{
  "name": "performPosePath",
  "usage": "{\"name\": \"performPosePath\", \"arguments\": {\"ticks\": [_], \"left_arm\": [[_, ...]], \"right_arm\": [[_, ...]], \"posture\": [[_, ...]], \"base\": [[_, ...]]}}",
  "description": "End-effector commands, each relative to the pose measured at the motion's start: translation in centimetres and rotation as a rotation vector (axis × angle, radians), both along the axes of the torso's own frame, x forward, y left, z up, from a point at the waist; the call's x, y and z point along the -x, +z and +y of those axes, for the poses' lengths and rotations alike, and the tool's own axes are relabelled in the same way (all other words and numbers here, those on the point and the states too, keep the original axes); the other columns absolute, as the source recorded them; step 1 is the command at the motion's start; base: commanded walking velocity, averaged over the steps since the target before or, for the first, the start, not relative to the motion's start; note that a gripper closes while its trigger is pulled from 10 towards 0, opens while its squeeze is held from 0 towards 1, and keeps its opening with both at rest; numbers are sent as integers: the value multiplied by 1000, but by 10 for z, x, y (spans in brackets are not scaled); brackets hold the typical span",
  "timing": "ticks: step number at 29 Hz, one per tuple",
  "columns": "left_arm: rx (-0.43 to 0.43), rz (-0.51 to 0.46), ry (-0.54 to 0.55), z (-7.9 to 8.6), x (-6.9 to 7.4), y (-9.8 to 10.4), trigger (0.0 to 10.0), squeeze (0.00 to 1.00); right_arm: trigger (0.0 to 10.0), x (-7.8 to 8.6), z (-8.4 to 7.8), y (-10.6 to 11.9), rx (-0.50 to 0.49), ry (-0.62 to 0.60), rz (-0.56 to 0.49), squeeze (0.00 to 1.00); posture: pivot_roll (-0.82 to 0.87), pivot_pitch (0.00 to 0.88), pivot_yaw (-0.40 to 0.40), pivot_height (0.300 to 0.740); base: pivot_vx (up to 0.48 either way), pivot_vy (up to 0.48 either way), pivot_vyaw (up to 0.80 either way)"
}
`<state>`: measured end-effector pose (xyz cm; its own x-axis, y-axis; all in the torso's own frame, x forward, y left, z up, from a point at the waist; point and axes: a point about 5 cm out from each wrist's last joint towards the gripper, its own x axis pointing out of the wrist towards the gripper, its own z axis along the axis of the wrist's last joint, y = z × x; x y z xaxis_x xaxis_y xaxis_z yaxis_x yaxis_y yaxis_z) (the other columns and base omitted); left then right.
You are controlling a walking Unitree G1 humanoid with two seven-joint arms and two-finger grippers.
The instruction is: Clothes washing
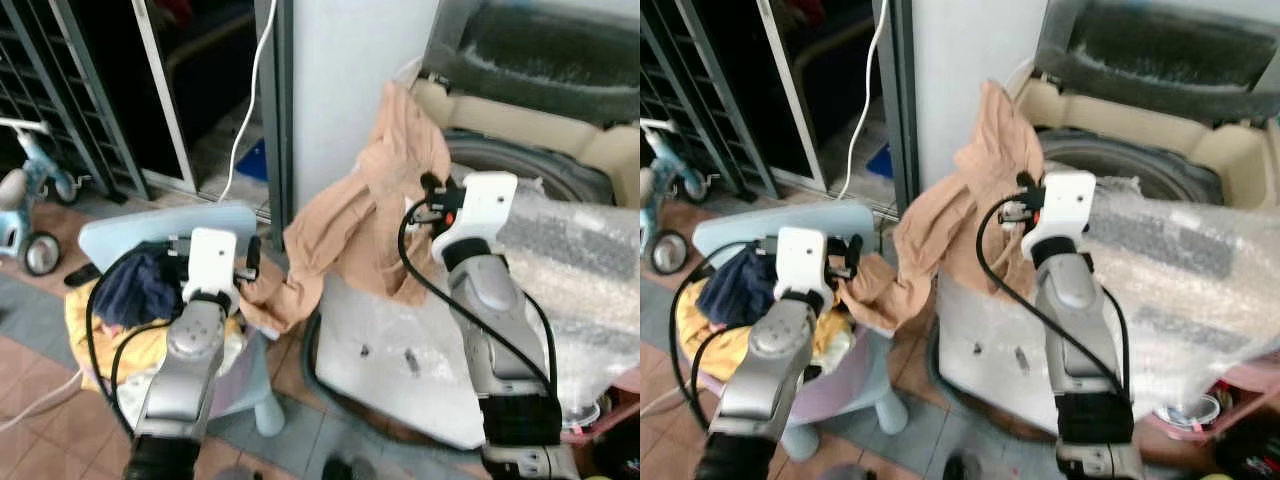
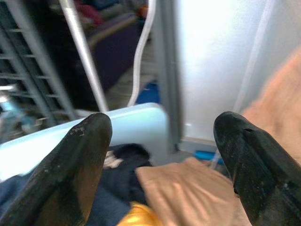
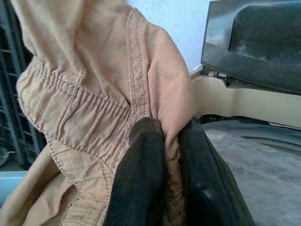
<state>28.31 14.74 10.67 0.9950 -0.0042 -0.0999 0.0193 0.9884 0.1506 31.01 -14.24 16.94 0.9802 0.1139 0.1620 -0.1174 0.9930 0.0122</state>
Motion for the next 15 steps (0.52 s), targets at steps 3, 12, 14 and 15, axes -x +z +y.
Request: {"name": "performPosePath", "arguments": {"ticks": [3,12,14,15], "left_arm": [[5,-2,-13,-5,-1,2,10000,0],[52,-11,-4,-4,0,3,10000,0],[67,-15,5,-2,-2,4,10000,0],[69,-18,9,-1,-2,5,10000,0]], "right_arm": [[10000,-1,-8,3,14,-30,-18,0],[10000,-4,-4,5,23,-18,-27,0],[10000,-7,-3,10,35,-6,-49,0],[10000,-9,-3,12,40,-3,-58,0]], "posture": [[-35,0,-8,740],[-39,0,1,740],[-39,0,3,740],[-40,0,5,740]], "base": [[0,-315,0],[0,-65,0],[0,0,0],[0,0,0]]}}
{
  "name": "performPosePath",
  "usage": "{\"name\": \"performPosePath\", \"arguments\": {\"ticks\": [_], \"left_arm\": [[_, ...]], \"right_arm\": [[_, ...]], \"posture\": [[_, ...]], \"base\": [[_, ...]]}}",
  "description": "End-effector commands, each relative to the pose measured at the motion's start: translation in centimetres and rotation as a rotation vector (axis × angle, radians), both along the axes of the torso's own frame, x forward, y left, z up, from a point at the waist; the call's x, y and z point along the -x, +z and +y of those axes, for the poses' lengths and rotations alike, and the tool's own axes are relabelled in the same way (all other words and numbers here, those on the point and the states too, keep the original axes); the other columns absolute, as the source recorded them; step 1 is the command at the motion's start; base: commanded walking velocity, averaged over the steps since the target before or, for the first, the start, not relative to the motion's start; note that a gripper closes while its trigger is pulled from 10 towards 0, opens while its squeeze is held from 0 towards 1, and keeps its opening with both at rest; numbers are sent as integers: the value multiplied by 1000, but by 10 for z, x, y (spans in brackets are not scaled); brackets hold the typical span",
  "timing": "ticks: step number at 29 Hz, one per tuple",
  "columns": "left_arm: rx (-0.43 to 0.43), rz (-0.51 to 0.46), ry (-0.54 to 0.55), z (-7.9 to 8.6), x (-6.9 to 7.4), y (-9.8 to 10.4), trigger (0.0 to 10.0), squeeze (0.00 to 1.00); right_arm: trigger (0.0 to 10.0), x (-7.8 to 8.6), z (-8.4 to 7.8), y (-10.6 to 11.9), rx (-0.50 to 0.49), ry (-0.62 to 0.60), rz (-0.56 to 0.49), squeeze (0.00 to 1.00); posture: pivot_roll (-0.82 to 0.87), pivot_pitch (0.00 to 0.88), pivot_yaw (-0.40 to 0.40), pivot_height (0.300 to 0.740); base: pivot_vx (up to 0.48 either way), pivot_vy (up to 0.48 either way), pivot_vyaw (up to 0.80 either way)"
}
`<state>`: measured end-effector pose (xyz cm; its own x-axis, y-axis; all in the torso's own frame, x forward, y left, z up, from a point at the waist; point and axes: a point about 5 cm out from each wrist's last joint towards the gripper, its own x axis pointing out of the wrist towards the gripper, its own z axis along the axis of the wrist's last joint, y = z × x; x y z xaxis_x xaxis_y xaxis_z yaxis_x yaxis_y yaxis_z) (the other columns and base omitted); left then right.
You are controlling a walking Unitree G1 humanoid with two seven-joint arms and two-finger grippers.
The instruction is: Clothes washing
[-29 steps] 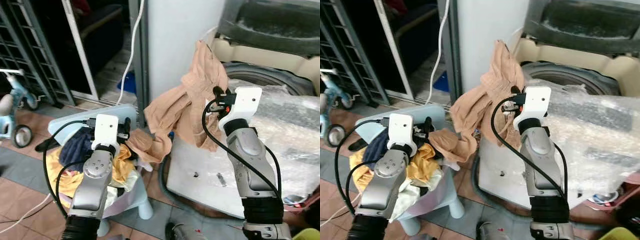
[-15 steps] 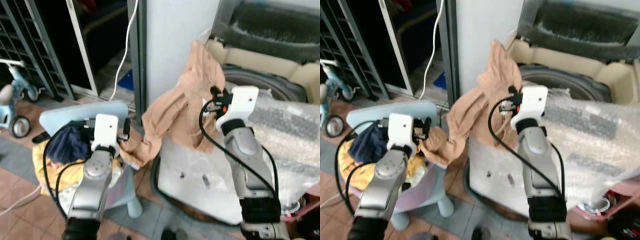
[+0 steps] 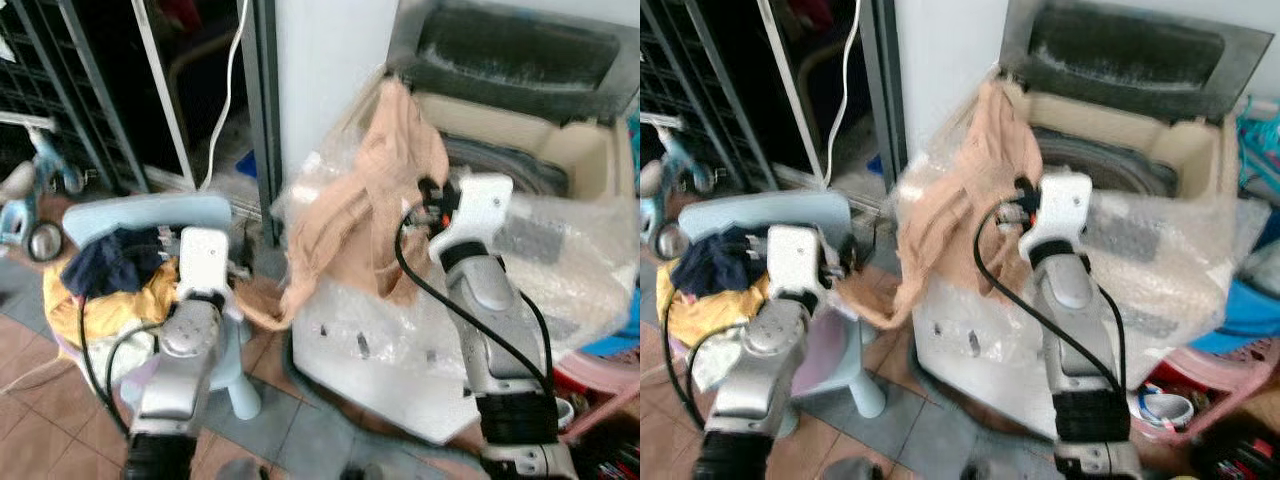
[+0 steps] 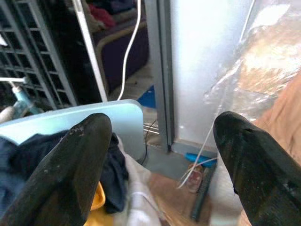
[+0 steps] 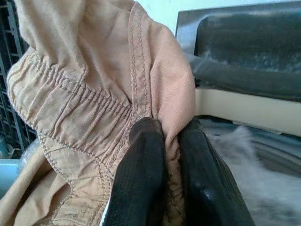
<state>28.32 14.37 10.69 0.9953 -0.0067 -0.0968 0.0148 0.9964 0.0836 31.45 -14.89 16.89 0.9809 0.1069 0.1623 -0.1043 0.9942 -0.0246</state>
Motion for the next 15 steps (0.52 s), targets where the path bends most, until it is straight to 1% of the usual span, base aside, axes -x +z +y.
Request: {"name": "performPosePath", "arguments": {"ticks": [1,2,4,8,9,10,13,14,15], "left_arm": [[7,-17,9,3,-3,5,10000,0],[7,-17,9,3,-3,5,10000,0],[30,-9,22,6,-3,4,10000,0],[35,-3,25,6,-3,3,10000,0],[35,-3,24,6,-3,3,10000,0],[37,-1,23,5,-3,2,10000,0],[39,0,23,5,-4,2,10000,0],[42,0,23,5,-4,2,10000,0],[42,0,23,5,-4,2,10000,0]], "right_arm": [[10000,-6,4,15,9,14,-62,0],[10000,-6,4,15,9,14,-62,0],[10000,-13,6,23,31,40,-93,0],[10000,-22,11,36,87,95,-146,0],[10000,-25,13,41,98,111,-163,0],[10000,-32,18,51,106,144,-188,0],[10000,-39,21,62,126,164,-224,0],[10000,-46,25,74,140,183,-255,0],[10000,-46,25,74,140,183,-255,0]], "posture": [[-40,0,5,740],[-40,0,5,740],[-43,0,7,740],[-44,0,7,740],[-44,0,6,740],[-45,0,6,740],[-45,0,4,740],[-45,0,4,740],[-45,0,4,740]], "base": [[0,0,0],[0,0,0],[0,0,0],[244,0,0],[244,0,0],[262,0,0],[262,0,0],[259,0,0],[259,0,0]]}}
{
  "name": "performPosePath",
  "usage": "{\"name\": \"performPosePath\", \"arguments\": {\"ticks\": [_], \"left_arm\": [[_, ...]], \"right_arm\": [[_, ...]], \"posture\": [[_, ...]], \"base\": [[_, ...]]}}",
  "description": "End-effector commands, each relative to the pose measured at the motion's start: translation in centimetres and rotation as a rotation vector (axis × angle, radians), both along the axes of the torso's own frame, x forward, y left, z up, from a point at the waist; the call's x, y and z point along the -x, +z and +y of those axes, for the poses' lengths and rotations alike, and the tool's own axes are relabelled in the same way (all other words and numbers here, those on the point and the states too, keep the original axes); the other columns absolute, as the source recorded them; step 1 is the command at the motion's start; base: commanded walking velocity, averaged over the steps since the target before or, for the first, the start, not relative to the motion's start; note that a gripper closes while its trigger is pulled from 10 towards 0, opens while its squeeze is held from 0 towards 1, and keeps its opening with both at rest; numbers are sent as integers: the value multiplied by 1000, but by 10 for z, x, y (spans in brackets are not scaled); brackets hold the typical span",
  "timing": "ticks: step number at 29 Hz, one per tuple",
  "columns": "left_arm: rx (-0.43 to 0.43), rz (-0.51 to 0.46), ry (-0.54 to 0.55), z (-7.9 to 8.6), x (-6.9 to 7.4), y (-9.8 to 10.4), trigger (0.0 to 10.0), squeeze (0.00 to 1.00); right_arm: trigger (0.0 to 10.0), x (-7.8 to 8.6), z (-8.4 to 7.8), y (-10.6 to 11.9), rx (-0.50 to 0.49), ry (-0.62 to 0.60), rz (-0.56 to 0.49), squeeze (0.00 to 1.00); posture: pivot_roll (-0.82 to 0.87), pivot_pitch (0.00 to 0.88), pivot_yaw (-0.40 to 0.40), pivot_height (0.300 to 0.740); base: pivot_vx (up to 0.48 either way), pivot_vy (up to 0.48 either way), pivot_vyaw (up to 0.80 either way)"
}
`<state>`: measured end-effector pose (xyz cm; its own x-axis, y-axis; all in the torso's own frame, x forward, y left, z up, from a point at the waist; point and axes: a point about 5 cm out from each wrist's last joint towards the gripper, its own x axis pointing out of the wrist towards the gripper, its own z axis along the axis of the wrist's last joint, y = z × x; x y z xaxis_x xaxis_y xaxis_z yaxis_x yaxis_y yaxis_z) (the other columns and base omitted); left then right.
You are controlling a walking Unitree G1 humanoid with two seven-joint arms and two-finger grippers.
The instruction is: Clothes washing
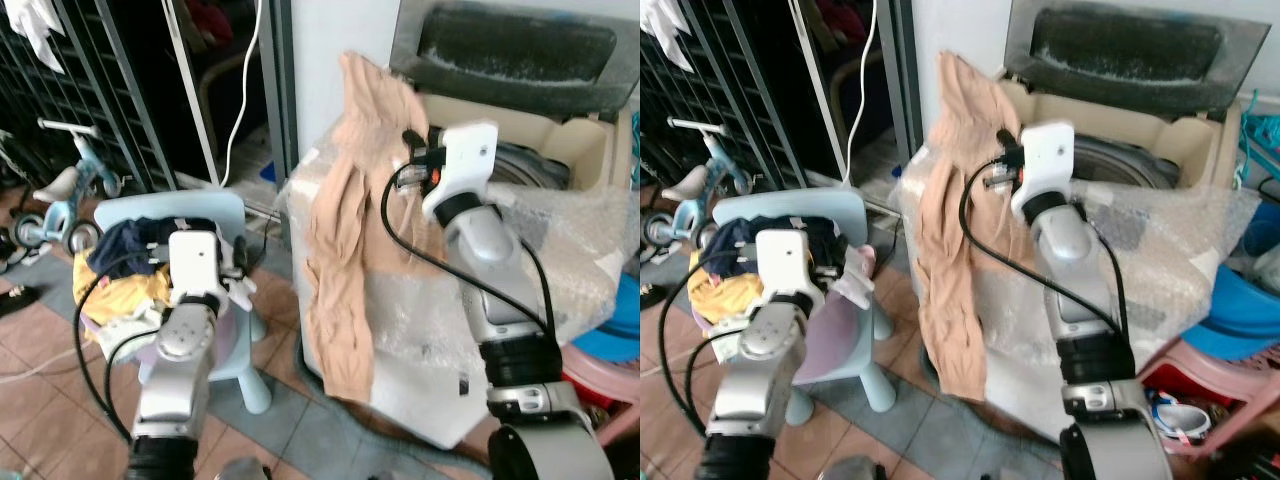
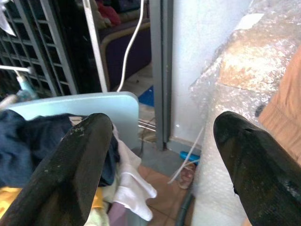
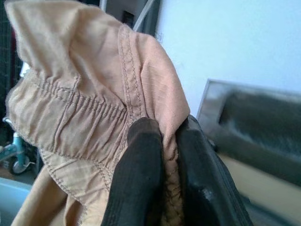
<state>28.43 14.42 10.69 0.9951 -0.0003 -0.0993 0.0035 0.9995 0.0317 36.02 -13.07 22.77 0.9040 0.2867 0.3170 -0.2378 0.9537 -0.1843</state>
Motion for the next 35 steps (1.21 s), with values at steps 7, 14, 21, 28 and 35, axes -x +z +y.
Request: {"name": "performPosePath", "arguments": {"ticks": [7,14,21,28,35], "left_arm": [[-9,4,13,2,-3,1,10000,0],[-3,13,25,1,0,-1,10000,0],[7,20,25,0,3,-3,10000,0],[6,23,8,-4,1,-3,10000,0],[1,25,3,-3,1,-4,10000,0]], "right_arm": [[10000,-37,5,72,-97,-25,-75,0],[10000,-44,-80,87,-312,-559,-62,0],[10000,-36,-110,48,-186,-686,17,0],[10000,-22,-98,-35,-90,-606,319,1000],[10000,-7,-90,-43,-10,-527,257,1000]], "posture": [[-34,0,1,740],[-27,0,-16,740],[-43,0,-15,740],[-54,0,-10,740],[-54,0,-8,740]], "base": [[225,0,0],[0,0,0],[0,0,0],[0,0,0],[0,0,0]]}}
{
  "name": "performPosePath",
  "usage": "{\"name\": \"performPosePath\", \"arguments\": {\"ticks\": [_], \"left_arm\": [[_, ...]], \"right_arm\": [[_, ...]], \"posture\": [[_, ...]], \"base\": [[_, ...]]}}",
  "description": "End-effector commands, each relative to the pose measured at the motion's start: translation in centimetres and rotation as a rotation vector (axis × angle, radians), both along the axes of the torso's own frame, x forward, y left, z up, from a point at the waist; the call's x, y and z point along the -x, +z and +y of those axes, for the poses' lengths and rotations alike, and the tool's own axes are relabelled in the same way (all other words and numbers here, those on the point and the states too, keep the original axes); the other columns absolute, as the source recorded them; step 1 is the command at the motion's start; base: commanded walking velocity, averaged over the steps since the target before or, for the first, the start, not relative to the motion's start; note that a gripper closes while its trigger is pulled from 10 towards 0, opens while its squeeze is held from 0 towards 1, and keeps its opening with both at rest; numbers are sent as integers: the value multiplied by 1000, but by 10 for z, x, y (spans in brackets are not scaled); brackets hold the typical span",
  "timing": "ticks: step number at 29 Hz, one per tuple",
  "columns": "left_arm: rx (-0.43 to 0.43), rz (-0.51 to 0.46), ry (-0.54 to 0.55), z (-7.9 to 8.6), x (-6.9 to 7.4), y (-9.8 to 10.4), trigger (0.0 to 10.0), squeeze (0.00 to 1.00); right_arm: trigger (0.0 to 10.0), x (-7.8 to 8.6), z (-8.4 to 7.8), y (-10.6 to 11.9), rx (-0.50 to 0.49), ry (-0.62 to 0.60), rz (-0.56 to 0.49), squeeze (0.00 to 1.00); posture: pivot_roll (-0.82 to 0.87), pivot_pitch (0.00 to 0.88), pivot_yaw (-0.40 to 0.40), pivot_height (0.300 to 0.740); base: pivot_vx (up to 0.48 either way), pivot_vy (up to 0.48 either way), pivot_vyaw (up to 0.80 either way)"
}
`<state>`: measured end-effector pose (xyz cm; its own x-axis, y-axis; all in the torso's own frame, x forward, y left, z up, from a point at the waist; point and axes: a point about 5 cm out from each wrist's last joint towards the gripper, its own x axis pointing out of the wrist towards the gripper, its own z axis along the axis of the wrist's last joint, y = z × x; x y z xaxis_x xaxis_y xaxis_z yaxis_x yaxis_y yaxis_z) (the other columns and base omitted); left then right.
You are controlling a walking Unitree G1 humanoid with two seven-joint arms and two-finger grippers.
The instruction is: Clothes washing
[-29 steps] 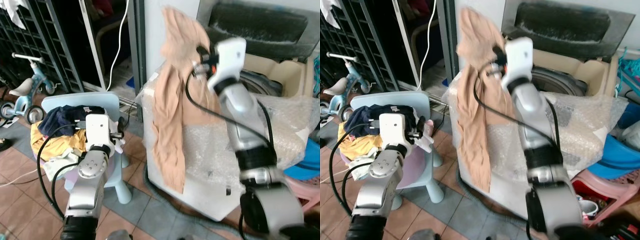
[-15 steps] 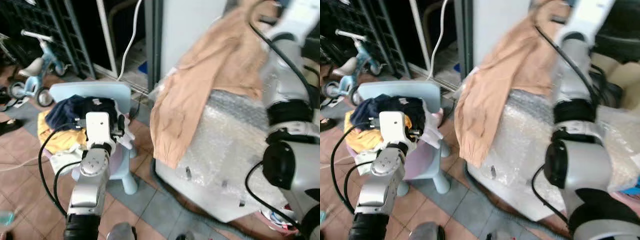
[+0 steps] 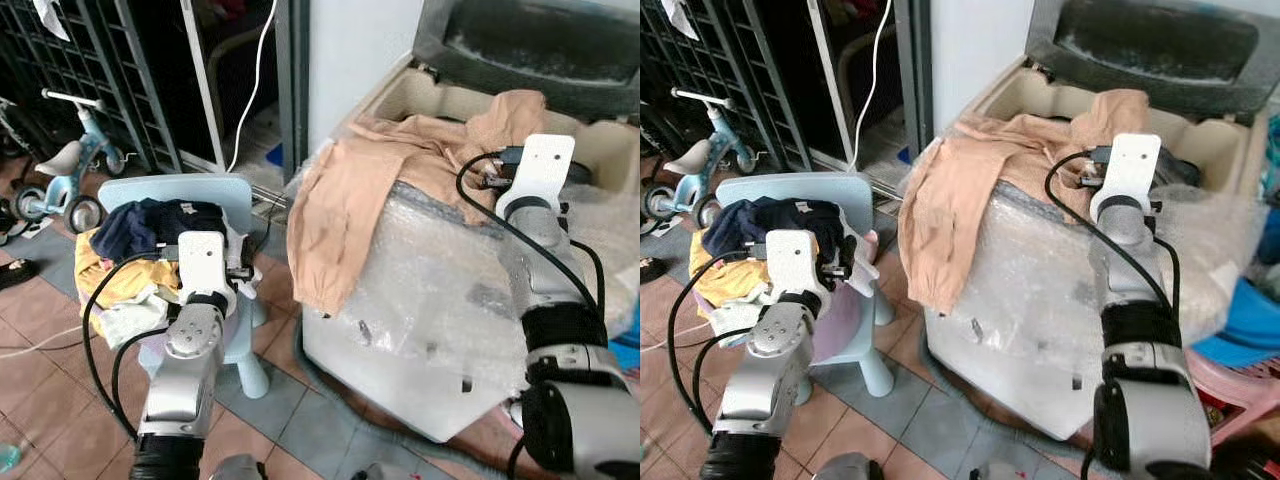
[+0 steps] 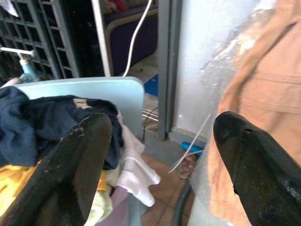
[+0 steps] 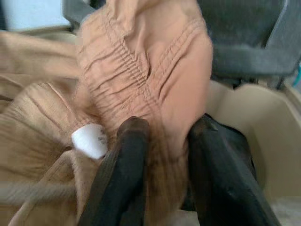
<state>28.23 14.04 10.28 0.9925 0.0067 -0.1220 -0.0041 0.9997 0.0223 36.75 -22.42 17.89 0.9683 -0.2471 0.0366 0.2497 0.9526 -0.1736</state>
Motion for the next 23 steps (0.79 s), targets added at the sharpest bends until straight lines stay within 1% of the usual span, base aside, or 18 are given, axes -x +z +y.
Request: {"name": "performPosePath", "arguments": {"ticks": [1,2,4,5,6,8,10,11,12,13,14,15,16,17,19,21,23], "left_arm": [[-11,3,-6,1,-2,0,10000,0],[-12,2,-6,1,-3,1,10000,0],[-13,0,-6,1,-3,2,10000,0],[-12,-4,-3,1,-3,2,10000,0],[-12,-4,-3,1,-3,2,10000,0],[-11,-10,4,2,-3,3,10000,0],[-11,-13,8,2,-3,4,10000,0],[-7,-18,2,1,-3,5,10000,0],[-7,-18,2,1,-3,5,10000,0],[-5,-19,3,2,-2,5,10000,0],[-5,-19,6,3,-2,5,10000,0],[-5,-19,6,3,-2,5,10000,0],[-7,-10,11,4,-1,4,10000,0],[-9,-6,10,4,-1,3,10000,0],[-14,-6,4,3,-2,3,10000,0],[-15,-9,-1,2,-4,5,10000,0],[-15,-10,1,2,-4,5,10000,0]], "right_arm": [[10000,1,8,16,-31,58,-112,1000],[10000,1,12,25,-41,90,-166,1000],[10000,2,20,42,-28,153,-244,1000],[10000,2,29,50,-55,218,-270,1000],[10000,2,29,50,-55,218,-270,1000],[10000,3,34,54,-44,255,-274,1000],[10000,2,38,55,-65,296,-273,1000],[10000,1,43,56,-109,348,-280,1000],[10000,1,43,56,-109,348,-280,1000],[10000,2,54,56,-130,449,-263,1000],[10000,3,60,54,-133,503,-244,1000],[10000,3,60,54,-133,503,-244,1000],[10000,7,81,41,-137,675,-142,1000],[10000,9,89,34,-128,731,-88,1000],[10000,10,98,17,-97,770,3,1000],[10000,10,105,2,-58,770,60,1000],[10000,11,109,-7,-42,777,101,1000]], "posture": [[-51,0,-10,740],[-51,0,-8,740],[-53,0,-6,740],[-48,0,-6,740],[-48,0,-6,740],[-47,0,-6,740],[-43,0,-7,740],[-39,0,-8,740],[-39,0,-8,740],[-40,0,-6,740],[-41,0,-6,740],[-41,0,-6,740],[-43,0,-3,740],[-45,0,-2,740],[-44,0,-2,740],[-42,0,-2,740],[-38,0,-3,740]], "base": [[0,0,0],[0,0,0],[0,0,0],[0,0,0],[0,0,0],[0,0,0],[0,0,0],[0,0,0],[0,0,0],[0,0,0],[0,0,0],[0,0,0],[0,0,0],[0,0,0],[0,0,0],[0,0,0],[0,0,0]]}}
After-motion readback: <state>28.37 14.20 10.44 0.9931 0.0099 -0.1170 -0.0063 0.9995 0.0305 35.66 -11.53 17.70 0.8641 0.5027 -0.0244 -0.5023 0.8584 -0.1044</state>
